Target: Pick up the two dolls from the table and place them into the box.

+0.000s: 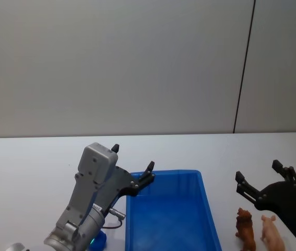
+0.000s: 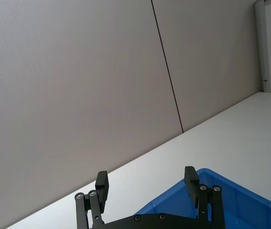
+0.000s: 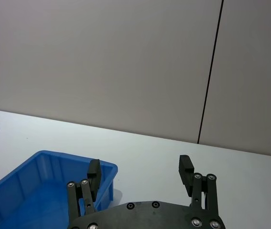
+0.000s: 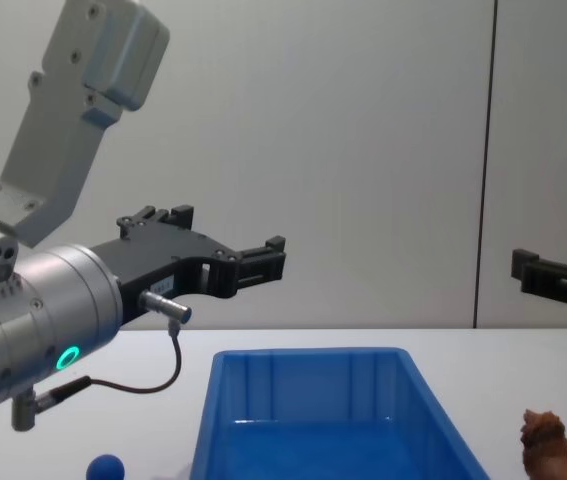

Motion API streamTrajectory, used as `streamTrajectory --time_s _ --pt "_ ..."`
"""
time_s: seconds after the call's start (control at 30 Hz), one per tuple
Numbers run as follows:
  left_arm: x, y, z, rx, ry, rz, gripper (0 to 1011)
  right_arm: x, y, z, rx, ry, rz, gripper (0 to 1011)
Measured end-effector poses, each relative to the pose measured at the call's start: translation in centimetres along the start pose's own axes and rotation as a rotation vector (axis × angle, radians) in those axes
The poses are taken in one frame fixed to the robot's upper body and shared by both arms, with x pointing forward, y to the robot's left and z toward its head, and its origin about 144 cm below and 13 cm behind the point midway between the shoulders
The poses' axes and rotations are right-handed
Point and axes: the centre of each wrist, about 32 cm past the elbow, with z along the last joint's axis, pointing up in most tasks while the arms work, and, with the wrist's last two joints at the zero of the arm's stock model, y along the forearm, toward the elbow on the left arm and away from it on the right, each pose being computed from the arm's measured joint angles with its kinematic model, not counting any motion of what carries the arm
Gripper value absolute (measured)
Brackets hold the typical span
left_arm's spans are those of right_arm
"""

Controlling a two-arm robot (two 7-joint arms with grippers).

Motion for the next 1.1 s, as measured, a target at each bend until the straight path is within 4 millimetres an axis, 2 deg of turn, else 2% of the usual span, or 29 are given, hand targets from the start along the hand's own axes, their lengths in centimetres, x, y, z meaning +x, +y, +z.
streamTrajectory --time_s 1.1 --pt "0.0 0.0 0.0 0.0 0.0 0.0 1001 0.0 0.0 0.0 0.0 0.0 0.0 1001"
